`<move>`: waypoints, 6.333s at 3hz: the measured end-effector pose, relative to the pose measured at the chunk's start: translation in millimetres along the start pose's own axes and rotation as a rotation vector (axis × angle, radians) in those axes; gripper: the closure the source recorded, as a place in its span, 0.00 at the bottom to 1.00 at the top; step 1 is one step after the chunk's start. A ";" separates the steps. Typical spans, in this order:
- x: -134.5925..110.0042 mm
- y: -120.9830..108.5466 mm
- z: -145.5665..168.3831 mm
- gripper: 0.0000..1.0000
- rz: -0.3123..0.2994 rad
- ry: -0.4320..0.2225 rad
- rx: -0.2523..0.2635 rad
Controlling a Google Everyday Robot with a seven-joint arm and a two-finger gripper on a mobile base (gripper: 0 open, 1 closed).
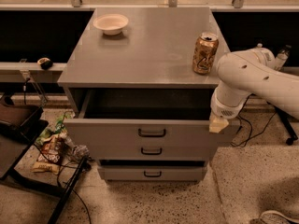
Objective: Open top drawer
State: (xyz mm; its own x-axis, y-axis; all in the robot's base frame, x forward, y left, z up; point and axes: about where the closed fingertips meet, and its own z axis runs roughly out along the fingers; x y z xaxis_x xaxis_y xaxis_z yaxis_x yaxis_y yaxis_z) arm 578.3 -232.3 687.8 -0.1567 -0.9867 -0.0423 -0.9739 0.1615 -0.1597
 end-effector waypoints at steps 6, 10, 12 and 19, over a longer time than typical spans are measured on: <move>6.1 66.5 2.7 0.89 -0.030 0.033 -0.143; 6.1 66.4 1.8 0.34 -0.030 0.033 -0.143; 6.1 66.4 1.8 0.00 -0.030 0.033 -0.143; 33.3 175.3 -15.9 0.00 0.008 0.015 -0.308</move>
Offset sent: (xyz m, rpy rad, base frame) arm 0.0000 0.0000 0.0000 0.0000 0.0000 0.0000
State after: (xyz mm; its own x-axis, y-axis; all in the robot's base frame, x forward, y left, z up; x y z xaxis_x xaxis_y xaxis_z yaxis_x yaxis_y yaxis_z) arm 399.7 -237.1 674.0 -0.1644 -0.9860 -0.0271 -0.9762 0.1588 0.1475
